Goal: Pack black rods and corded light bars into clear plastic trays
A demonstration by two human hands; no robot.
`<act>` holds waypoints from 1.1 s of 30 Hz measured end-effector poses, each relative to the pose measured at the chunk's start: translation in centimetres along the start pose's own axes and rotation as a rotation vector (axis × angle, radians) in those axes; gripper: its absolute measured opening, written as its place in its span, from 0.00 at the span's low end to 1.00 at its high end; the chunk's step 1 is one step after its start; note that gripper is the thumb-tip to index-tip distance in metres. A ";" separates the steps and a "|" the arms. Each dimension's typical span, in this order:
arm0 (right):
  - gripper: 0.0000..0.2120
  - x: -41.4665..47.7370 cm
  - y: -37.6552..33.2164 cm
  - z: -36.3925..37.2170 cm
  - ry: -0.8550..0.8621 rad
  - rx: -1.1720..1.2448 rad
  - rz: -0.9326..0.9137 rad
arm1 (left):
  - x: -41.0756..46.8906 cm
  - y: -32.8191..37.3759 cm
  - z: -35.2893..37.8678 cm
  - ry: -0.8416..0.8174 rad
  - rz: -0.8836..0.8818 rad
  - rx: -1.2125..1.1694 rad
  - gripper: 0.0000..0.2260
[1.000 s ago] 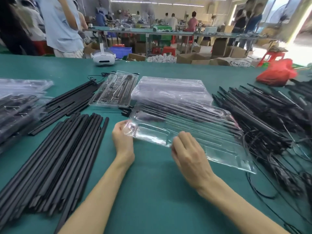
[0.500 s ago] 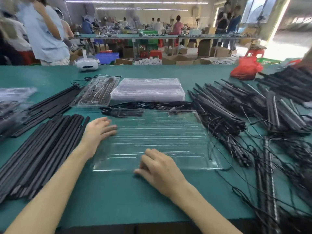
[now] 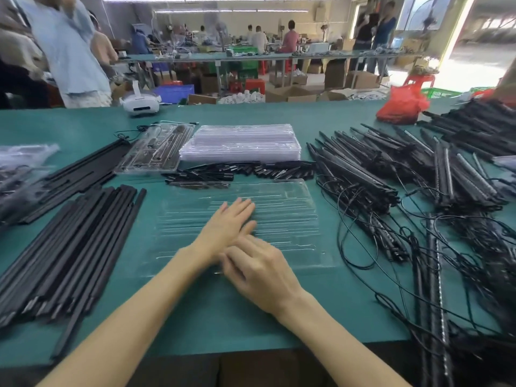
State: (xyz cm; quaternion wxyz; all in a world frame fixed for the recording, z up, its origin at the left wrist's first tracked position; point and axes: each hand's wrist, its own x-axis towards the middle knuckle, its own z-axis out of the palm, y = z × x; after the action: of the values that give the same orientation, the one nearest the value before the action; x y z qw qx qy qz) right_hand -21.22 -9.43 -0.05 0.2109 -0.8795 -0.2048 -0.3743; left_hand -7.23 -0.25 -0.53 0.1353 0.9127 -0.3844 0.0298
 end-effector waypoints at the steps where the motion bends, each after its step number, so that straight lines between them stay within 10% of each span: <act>1: 0.13 0.1 0.2 0.0 0.036 -0.034 0.051 | -0.1 -0.3 0.5 -0.024 0.005 0.105 0.25; 19: 0.12 0.4 1.6 -0.4 -0.383 -0.147 0.456 | -1.4 -1.6 1.1 -0.062 -0.012 0.114 0.25; 25: 0.31 1.2 6.1 -1.8 -0.545 -0.384 0.554 | -1.6 -1.5 0.9 -0.047 -0.026 0.103 0.26; 33: 0.30 -0.2 6.8 -1.0 -0.516 -0.340 0.595 | -1.8 -1.1 0.5 -0.048 -0.043 0.093 0.25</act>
State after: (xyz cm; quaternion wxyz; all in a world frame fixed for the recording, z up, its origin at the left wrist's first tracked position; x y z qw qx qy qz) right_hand -18.46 -15.62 -1.04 0.1034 -0.9873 0.0764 -0.0932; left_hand -7.79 1.57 -1.57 0.0841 0.9265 -0.3660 0.0228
